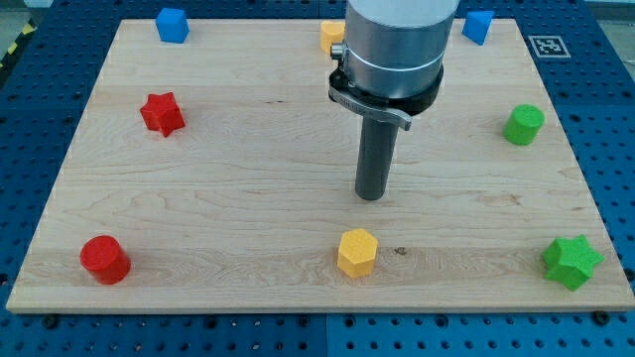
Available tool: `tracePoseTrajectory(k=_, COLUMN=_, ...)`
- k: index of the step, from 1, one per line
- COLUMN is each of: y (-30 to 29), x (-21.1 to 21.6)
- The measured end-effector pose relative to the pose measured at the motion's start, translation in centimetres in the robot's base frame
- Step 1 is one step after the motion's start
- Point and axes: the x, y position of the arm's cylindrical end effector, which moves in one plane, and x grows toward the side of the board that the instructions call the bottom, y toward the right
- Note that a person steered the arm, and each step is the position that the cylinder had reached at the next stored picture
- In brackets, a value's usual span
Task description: Point your arm above green star
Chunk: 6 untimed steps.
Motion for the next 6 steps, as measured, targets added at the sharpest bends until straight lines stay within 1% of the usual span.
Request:
tracePoseTrajectory(k=1, y=0.0, x=0.0)
tracePoseTrajectory(k=3, y=3.6, x=1.1)
tracePoseTrajectory(k=5, y=3.7, x=1.1)
tracePoseTrajectory(k=6, y=6.6, x=1.1)
